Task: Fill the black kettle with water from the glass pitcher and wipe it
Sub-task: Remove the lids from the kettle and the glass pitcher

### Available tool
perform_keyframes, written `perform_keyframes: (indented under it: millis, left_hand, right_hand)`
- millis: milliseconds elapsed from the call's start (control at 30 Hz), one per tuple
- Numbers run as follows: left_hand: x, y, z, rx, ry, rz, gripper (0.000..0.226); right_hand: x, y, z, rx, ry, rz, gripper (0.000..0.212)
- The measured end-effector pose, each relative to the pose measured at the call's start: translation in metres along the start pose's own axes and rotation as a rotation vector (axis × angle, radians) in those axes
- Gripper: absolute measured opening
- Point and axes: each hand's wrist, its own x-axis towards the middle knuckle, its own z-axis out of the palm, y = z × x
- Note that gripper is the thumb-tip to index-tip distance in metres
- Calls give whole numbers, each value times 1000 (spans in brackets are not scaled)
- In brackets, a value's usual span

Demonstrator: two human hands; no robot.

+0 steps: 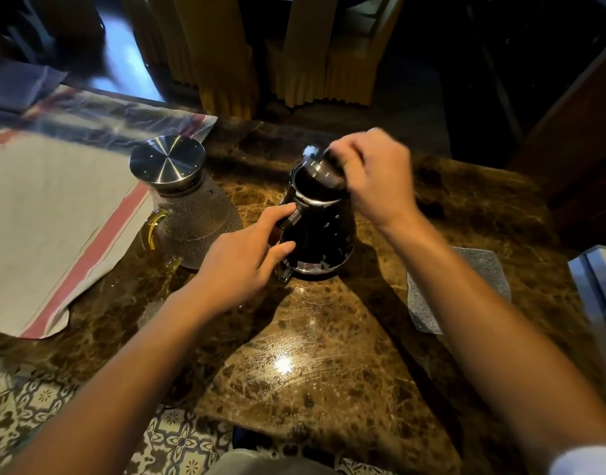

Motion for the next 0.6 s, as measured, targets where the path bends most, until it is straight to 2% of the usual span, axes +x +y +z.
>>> perform_keyframes:
  millis: [100,267,400,600]
  left_hand:
    - [1,0,-1,-2,1,-1,58]
    - [-2,4,3,9,53,-19,57]
    - [-9,22,12,66,140,-75,57]
    - [-25,38,26,27,164,-125,60]
  right_hand:
    - [17,2,-31,-70,129,59,31]
    - [2,-5,-53,-52,29,-30,29]
    - [-37,1,-53,15,-10,20,21]
    - [-100,11,-68,88,-68,78,15]
